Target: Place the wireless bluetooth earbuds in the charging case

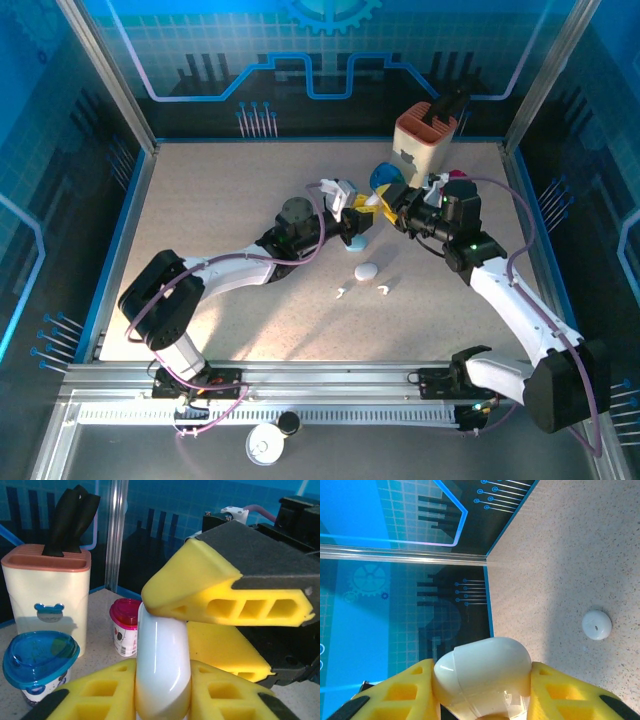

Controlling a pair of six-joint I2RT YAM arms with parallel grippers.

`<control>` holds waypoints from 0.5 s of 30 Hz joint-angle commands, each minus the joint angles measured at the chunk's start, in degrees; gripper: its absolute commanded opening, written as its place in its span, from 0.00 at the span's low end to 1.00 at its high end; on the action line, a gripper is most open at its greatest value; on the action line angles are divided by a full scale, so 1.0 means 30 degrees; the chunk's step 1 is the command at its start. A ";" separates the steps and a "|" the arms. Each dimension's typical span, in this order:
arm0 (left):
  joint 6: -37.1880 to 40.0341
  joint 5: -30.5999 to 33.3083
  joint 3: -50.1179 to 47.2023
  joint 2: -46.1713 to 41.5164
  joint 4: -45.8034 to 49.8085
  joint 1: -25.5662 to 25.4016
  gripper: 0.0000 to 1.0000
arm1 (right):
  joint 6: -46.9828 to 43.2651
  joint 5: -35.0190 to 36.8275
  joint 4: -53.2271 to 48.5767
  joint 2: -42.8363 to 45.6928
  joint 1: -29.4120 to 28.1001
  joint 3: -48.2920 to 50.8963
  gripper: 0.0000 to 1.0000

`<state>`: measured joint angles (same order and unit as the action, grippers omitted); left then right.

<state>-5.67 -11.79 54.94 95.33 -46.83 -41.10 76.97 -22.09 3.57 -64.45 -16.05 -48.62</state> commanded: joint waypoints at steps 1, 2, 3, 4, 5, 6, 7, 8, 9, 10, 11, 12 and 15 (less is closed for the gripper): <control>-0.0108 -0.0155 0.0453 0.0039 -0.0512 0.0033 0.20 | -0.0018 -0.0825 0.0277 0.0140 -0.0081 0.0123 0.34; -0.0113 -0.0195 0.0434 0.0040 -0.0504 0.0040 0.18 | -0.0020 -0.0853 0.0259 0.0139 -0.0064 0.0123 0.35; -0.0088 -0.0251 0.0397 -0.0009 -0.0529 0.0040 0.16 | -0.0091 -0.0899 0.0246 0.0139 -0.0057 0.0130 0.36; -0.0071 -0.0345 0.0315 -0.0100 -0.0468 0.0076 0.14 | -0.0333 -0.0922 0.0162 0.0160 -0.0019 0.0101 0.39; -0.0030 -0.0445 0.0252 -0.0199 -0.0352 0.0123 0.14 | -0.0783 -0.1004 0.0032 0.0176 0.0032 0.0048 0.44; 0.0012 -0.0692 0.0125 -0.0376 -0.0151 0.0205 0.14 | -0.1422 -0.1044 -0.0235 0.0211 0.0162 -0.0086 0.50; 0.0087 -0.1110 0.0009 -0.0622 0.0131 0.0364 0.13 | -0.2324 -0.1096 -0.0444 0.0292 0.0302 -0.0211 0.55; 0.0182 -0.1579 -0.0118 -0.0851 0.0482 0.0521 0.14 | -0.3266 -0.1219 -0.0504 0.0343 0.0454 -0.0270 0.59; 0.0293 -0.2304 -0.0270 -0.1197 0.0905 0.0762 0.14 | -0.4509 -0.1687 -0.0552 0.0344 0.0685 -0.0422 0.63; 0.0481 -0.3167 -0.0471 -0.1592 0.1428 0.1060 0.14 | -0.5806 -0.2414 -0.0691 0.0290 0.1022 -0.0463 0.66; 0.0652 -0.3975 -0.0643 -0.1941 0.1957 0.1304 0.13 | -0.7220 -0.3619 -0.0747 0.0124 0.1434 -0.1047 0.70; 0.0817 -0.4857 -0.0826 -0.2472 0.2624 0.1624 0.13 | -0.9191 -0.5262 -0.1025 -0.0081 0.1979 -0.1545 0.74; 0.1243 -0.7556 -0.1034 -0.3899 0.5260 0.2622 0.14 | -1.5613 -0.7588 -0.5908 -0.0630 0.2670 -0.4289 0.76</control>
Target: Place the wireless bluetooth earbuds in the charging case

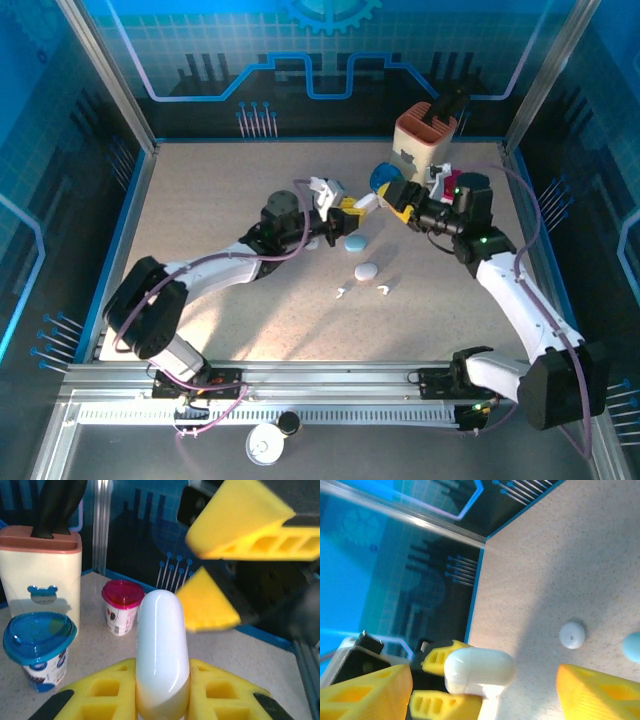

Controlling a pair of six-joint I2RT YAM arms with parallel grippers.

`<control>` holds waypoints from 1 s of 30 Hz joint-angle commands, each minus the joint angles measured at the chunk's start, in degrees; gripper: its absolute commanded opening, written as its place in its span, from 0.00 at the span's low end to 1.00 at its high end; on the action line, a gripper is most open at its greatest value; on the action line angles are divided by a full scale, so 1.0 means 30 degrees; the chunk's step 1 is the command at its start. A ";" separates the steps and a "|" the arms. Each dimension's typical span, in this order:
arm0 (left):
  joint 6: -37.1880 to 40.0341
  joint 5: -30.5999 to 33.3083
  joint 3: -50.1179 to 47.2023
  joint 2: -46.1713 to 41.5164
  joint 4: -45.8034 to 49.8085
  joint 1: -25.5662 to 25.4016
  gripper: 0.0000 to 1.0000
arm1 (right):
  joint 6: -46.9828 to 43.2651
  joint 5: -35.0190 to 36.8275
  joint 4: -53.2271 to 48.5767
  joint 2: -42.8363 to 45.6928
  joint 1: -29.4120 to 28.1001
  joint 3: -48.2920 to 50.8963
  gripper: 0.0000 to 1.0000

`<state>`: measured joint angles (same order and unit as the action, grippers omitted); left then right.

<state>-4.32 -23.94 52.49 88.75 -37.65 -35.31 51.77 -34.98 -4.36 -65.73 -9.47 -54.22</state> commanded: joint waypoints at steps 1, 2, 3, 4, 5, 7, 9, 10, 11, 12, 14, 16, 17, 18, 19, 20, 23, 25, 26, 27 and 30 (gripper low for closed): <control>0.1039 -0.4238 -0.0189 -0.2110 0.3233 0.0944 0.14 | -0.9493 -0.3403 -0.5254 -0.0412 0.0336 -0.3356 0.76; 0.1387 -0.4963 -0.0160 -0.2641 0.4309 0.1192 0.14 | -1.2029 -0.3186 -0.7739 -0.0652 0.0108 -0.4467 0.76; 0.1752 -0.5645 -0.0056 -0.3071 0.5391 0.1428 0.15 | -1.4425 -0.2850 -0.9748 -0.0986 -0.0218 -0.5502 0.75; 0.2124 -0.6131 0.0073 -0.3458 0.6467 0.1561 0.15 | -1.6435 -0.2627 -1.1174 -0.1217 -0.0520 -0.6257 0.75; 0.2561 -0.6495 0.0280 -0.3865 0.7769 0.1683 0.15 | -1.8376 -0.2217 -1.2510 -0.1493 -0.1023 -0.6970 0.75; 0.2689 -0.6444 0.0617 -0.4501 0.9515 0.1780 0.15 | -2.1395 -0.1196 -1.4116 -0.1703 -0.2279 -0.7886 0.74; 0.2622 -0.6696 0.0961 -0.4873 1.0744 0.1796 0.16 | -2.3488 -0.0692 -1.5097 -0.2013 -0.3668 -0.8758 0.72; 0.2806 -0.7104 0.1136 -0.4957 1.1173 0.1787 0.16 | -2.4331 -0.0988 -1.5459 -0.2160 -0.4111 -0.9052 0.72; 0.3006 -0.7565 0.1327 -0.4999 1.1645 0.1783 0.16 | -2.5197 -0.1392 -1.5756 -0.2323 -0.4654 -0.9318 0.72; 0.3129 -0.7837 0.1495 -0.5060 1.1978 0.1789 0.16 | -2.5822 -0.1551 -1.5832 -0.2476 -0.5150 -0.9491 0.71; 0.3304 -0.8236 0.1662 -0.5171 1.2308 0.1802 0.16 | -2.6226 -0.1540 -1.5719 -0.2772 -0.5803 -0.9691 0.68; 0.3376 -0.8562 0.1722 -0.5313 1.2264 0.1780 0.16 | -2.6276 -0.1442 -1.5627 -0.3237 -0.6116 -0.9916 0.62; 0.3362 -0.8644 0.1750 -0.5390 1.2181 0.1780 0.16 | -2.6301 -0.1415 -1.5667 -0.3448 -0.6242 -1.0038 0.60; 0.3391 -0.8757 0.1755 -0.5492 1.2142 0.1787 0.17 | -2.6320 -0.1405 -1.5685 -0.3623 -0.6304 -1.0116 0.58; 0.3402 -0.8798 0.1780 -0.5555 1.2124 0.1787 0.17 | -2.6352 -0.1380 -1.5685 -0.3763 -0.6361 -1.0164 0.57; 0.3430 -0.8864 0.1810 -0.5592 1.2122 0.1807 0.17 | -2.6431 -0.1332 -1.5754 -0.3891 -0.6457 -1.0252 0.56; 0.3548 -0.8963 0.1818 -0.5779 1.2150 0.1784 0.17 | -2.6601 -0.1326 -1.5927 -0.4052 -0.6480 -1.0347 0.51; 0.3546 -0.8980 0.1850 -0.5849 1.2136 0.1788 0.17 | -2.6765 -0.1362 -1.6145 -0.4160 -0.6480 -1.0429 0.48; 0.3540 -0.8983 0.1838 -0.5849 1.2088 0.1788 0.17 | -2.6806 -0.1354 -1.6211 -0.4223 -0.6480 -1.0464 0.45; 0.3494 -0.8991 0.1843 -0.5870 1.2004 0.1790 0.17 | -2.6821 -0.1375 -1.6284 -0.4279 -0.6481 -1.0514 0.42; 0.3404 -0.8956 0.1782 -0.5857 1.1785 0.1784 0.17 | -2.6837 -0.1715 -1.6396 -0.4381 -0.6451 -1.0738 0.27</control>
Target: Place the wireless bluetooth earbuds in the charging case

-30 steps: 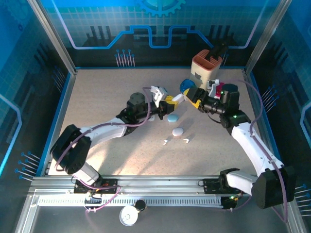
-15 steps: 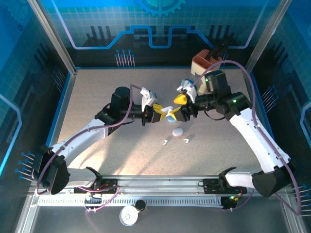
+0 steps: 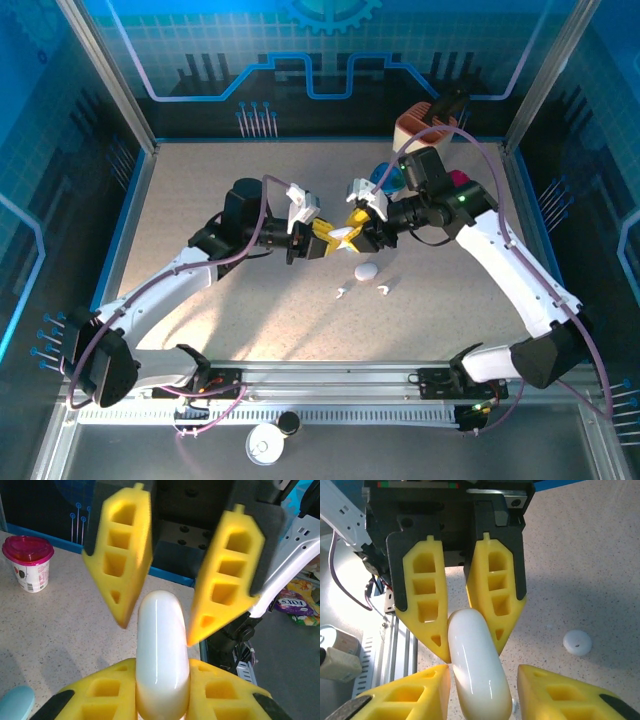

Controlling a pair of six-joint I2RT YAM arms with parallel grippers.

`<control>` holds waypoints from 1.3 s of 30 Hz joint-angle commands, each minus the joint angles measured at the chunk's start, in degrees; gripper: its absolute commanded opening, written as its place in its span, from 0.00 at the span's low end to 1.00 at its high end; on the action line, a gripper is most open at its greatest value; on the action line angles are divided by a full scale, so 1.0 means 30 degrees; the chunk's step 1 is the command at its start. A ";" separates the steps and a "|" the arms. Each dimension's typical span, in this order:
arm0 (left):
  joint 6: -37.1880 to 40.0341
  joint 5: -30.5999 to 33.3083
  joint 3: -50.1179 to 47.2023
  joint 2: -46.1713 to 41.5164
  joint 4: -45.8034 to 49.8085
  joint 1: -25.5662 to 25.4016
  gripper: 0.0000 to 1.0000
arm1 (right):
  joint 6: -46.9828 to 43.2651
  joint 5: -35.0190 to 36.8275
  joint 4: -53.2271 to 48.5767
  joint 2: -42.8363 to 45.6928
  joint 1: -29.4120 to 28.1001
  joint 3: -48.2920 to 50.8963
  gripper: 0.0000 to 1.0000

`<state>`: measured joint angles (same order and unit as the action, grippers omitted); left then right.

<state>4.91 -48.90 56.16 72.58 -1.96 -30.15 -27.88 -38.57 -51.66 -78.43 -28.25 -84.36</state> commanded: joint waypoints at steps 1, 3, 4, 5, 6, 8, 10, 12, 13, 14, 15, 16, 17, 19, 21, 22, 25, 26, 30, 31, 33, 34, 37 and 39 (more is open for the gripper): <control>0.0327 -0.0654 0.0535 -0.0462 -0.0181 0.0062 0.18 | -0.0258 -0.0618 -0.0572 -0.0153 -0.0186 -0.0713 0.20; 0.0240 -0.0636 0.0373 -0.0462 -0.0562 0.0080 0.20 | -0.0145 -0.0834 -0.0325 -0.0027 -0.0149 -0.0663 0.11; 0.0156 -0.0632 0.0283 -0.0512 -0.0830 0.0078 0.23 | -0.0076 -0.0900 -0.0195 0.0072 -0.0112 -0.0604 0.10; 0.0008 -0.0567 0.0160 -0.0624 -0.1183 0.0072 0.30 | 0.0055 -0.1044 0.0022 0.0201 -0.0022 -0.0495 0.08; -0.0306 -0.0459 -0.0052 -0.0805 -0.1750 0.0075 0.42 | 0.0246 -0.1139 0.0258 0.0405 0.0105 -0.0421 0.07; -0.1223 -0.0090 -0.0731 -0.1244 -0.3453 0.0077 0.55 | 0.0724 -0.1602 0.0962 0.0815 0.0353 -0.0150 0.06; -0.2218 0.0232 -0.1368 -0.1583 -0.5129 0.0080 0.59 | 0.1487 -0.2396 0.2234 0.1428 0.0601 0.0407 0.06; -0.3101 0.0627 -0.1823 -0.1765 -0.6384 0.0052 0.62 | 0.2667 -0.3416 0.4143 0.2088 0.0871 0.1136 0.06; -0.3445 0.0727 -0.1952 -0.1831 -0.6905 0.0042 0.63 | 0.3343 -0.3824 0.5158 0.2356 0.1003 0.1560 0.05; -0.3832 0.0772 -0.2124 -0.1836 -0.7521 0.0024 0.64 | 0.4102 -0.4072 0.6408 0.2702 0.1108 0.2035 0.05; -0.4100 0.0823 -0.2261 -0.1815 -0.8092 -0.0053 0.64 | 0.4789 -0.4286 0.7470 0.2956 0.1223 0.2441 0.04; -0.4261 0.0906 -0.2339 -0.1802 -0.8466 -0.0136 0.64 | 0.5190 -0.4477 0.8077 0.3108 0.1308 0.2684 0.04; -0.4352 0.0974 -0.2372 -0.1765 -0.8706 -0.0222 0.64 | 0.5560 -0.4699 0.8620 0.3204 0.1385 0.2858 0.04; -0.4292 0.0939 -0.2194 -0.1613 -0.8596 -0.0370 0.63 | 0.5997 -0.5004 0.9236 0.3269 0.1451 0.3037 0.03; -0.4231 0.0905 -0.2113 -0.1417 -0.8540 -0.0460 0.60 | 0.6041 -0.5016 0.9182 0.3153 0.1449 0.2936 0.03; -0.4199 0.0894 -0.2064 -0.1354 -0.8547 -0.0482 0.59 | 0.6002 -0.5016 0.9027 0.3070 0.1448 0.2860 0.03; -0.4272 0.0897 -0.1928 -0.1152 -0.8576 -0.0517 0.53 | 0.5566 -0.4900 0.8307 0.2870 0.1347 0.2588 0.02; -0.4346 0.0880 -0.1880 -0.1102 -0.8606 -0.0525 0.51 | 0.5283 -0.4725 0.7932 0.2817 0.1277 0.2455 0.01; -0.4644 0.0801 -0.1774 -0.0938 -0.8650 -0.0538 0.46 | 0.4436 -0.4176 0.6613 0.2532 0.1017 0.1963 0.01; -0.4701 0.0797 -0.1745 -0.0886 -0.8659 -0.0540 0.45 | 0.4304 -0.4095 0.6482 0.2466 0.0987 0.1915 0.01; -0.4868 0.0799 -0.1720 -0.0813 -0.8723 -0.0557 0.43 | 0.4269 -0.3948 0.6416 0.2418 0.0924 0.1843 0.01; -0.4886 0.0808 -0.1692 -0.0785 -0.8723 -0.0572 0.41 | 0.4227 -0.3924 0.6409 0.2376 0.0921 0.1840 0.01; -0.4864 0.0845 -0.1659 -0.0670 -0.8621 -0.0581 0.36 | 0.4235 -0.3837 0.6475 0.2304 0.0877 0.1884 0.01; -0.4799 0.0817 -0.1625 -0.0615 -0.8460 -0.0611 0.31 | 0.4126 -0.3812 0.6358 0.2299 0.0851 0.1840 0.01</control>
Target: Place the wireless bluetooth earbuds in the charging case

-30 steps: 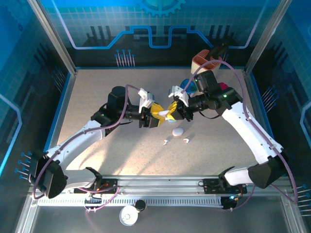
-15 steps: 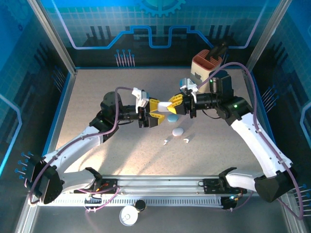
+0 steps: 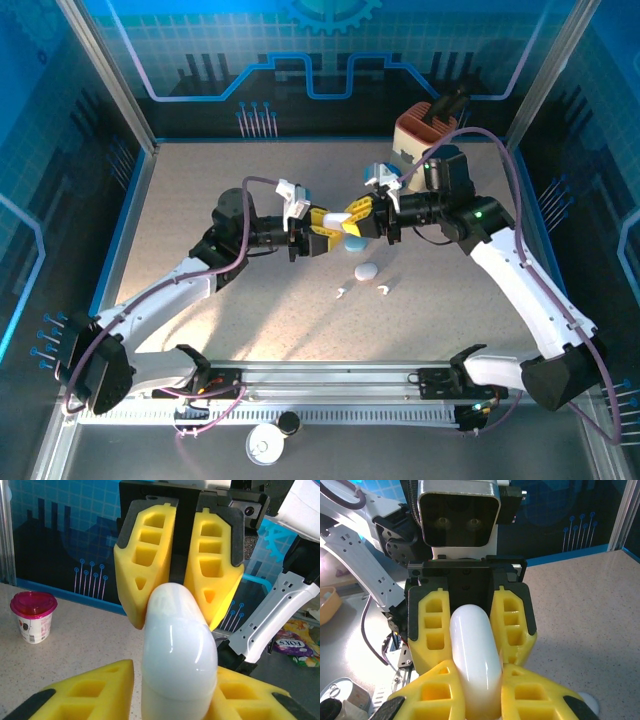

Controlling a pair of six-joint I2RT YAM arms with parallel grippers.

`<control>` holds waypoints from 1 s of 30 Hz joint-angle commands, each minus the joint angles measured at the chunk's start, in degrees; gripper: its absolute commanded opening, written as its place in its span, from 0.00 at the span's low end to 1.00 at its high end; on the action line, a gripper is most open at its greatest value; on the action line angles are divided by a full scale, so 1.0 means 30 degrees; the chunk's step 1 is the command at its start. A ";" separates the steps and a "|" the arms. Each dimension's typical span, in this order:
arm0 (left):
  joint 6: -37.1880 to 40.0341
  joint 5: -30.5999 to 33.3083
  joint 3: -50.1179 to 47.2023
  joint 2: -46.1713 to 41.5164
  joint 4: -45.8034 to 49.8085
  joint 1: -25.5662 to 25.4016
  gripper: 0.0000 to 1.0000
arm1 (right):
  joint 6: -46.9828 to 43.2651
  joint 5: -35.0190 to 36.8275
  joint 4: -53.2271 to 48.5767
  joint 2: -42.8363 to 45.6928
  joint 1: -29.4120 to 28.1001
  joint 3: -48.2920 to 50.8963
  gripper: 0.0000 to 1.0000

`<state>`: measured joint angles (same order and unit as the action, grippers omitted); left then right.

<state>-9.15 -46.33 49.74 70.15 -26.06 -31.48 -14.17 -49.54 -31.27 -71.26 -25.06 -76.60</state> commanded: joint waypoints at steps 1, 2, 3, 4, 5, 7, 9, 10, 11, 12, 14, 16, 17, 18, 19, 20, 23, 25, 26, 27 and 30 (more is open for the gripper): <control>-0.0086 -0.0066 0.0522 0.0208 -0.0397 -0.0160 0.27 | -0.0488 -0.0075 -0.0518 -0.0121 -0.0231 -0.0776 0.01; -0.0086 -0.0062 0.0524 0.0215 -0.0350 -0.0169 0.25 | -0.0585 0.0004 -0.0628 -0.0111 -0.0231 -0.0796 0.01; -0.0078 -0.0108 0.0527 0.0249 -0.0335 -0.0153 0.22 | -0.0611 0.0116 -0.0726 -0.0113 -0.0216 -0.0805 0.01; -0.0072 -0.0119 0.0520 0.0260 -0.0335 -0.0169 0.19 | -0.0703 0.0252 -0.0883 -0.0122 -0.0256 -0.0856 0.01; -0.0007 -0.0147 0.0519 0.0287 -0.0282 -0.0154 0.16 | -0.0759 0.0393 -0.1092 -0.0124 -0.0264 -0.0931 0.01; 0.0280 -0.0217 0.0464 0.0296 -0.0255 -0.0158 0.14 | -0.0545 0.0906 -0.1157 -0.0177 -0.0278 -0.1031 0.07; 0.0980 -0.0291 0.0233 0.0264 -0.0335 -0.0198 0.14 | 0.0299 0.1937 -0.0563 -0.0123 -0.0265 -0.0949 0.27; 0.1323 -0.0334 0.0144 0.0232 -0.0321 -0.0226 0.14 | 0.0756 0.2549 -0.0157 -0.0078 -0.0270 -0.0883 0.33; 0.1738 -0.0351 0.0081 0.0217 -0.0237 -0.0263 0.14 | 0.1259 0.3130 0.0156 -0.0093 -0.0238 -0.0888 0.38; 0.2160 -0.0375 0.0003 0.0173 -0.0092 -0.0288 0.14 | 0.1686 0.3504 0.0305 -0.0132 -0.0176 -0.0944 0.42; 0.2996 -0.0365 -0.0176 0.0148 0.0116 -0.0364 0.16 | 0.2426 0.4218 0.0402 -0.0333 -0.0043 -0.1146 0.49; 0.3777 -0.0282 -0.0343 0.0149 0.0241 -0.0381 0.18 | 0.3332 0.4611 0.0373 -0.0555 0.0146 -0.1367 0.54; 0.4223 -0.0297 -0.0502 0.0142 0.0279 -0.0396 0.18 | 0.3837 0.4640 0.0452 -0.0594 0.0305 -0.1448 0.56; 0.4642 -0.0322 -0.0677 0.0142 0.0196 -0.0411 0.18 | 0.4320 0.4714 0.0656 -0.0634 0.0444 -0.1428 0.57; 0.5016 -0.0320 -0.0848 0.0142 0.0121 -0.0426 0.18 | 0.4788 0.4735 0.0828 -0.0631 0.0572 -0.1386 0.58; 0.5314 -0.0321 -0.1033 0.0113 0.0026 -0.0414 0.18 | 0.5259 0.4736 0.1034 -0.0617 0.0740 -0.1335 0.60; 0.5589 0.0210 -0.1745 -0.0025 -0.0885 -0.0405 0.17 | 0.6067 0.4350 0.1611 -0.0314 0.1108 -0.0961 0.64; 0.5568 0.0789 -0.2297 -0.0115 -0.1556 -0.0409 0.15 | 0.7187 0.4319 0.2258 0.0190 0.1405 -0.0413 0.66; 0.5554 0.1010 -0.2520 -0.0176 -0.1788 -0.0398 0.15 | 0.8024 0.4297 0.2653 0.0483 0.1676 0.0019 0.66; 0.5579 0.1113 -0.2708 -0.0207 -0.1889 -0.0390 0.15 | 0.8895 0.4419 0.2899 0.0803 0.1994 0.0417 0.67; 0.5549 0.1153 -0.3161 -0.0240 -0.2209 -0.0395 0.15 | 1.0119 0.6451 0.1776 0.1578 0.2558 0.1401 0.68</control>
<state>5.63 -43.64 41.39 70.52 -28.73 -32.53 9.41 -35.20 -25.17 -69.28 -18.85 -74.61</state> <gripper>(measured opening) 0.199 0.679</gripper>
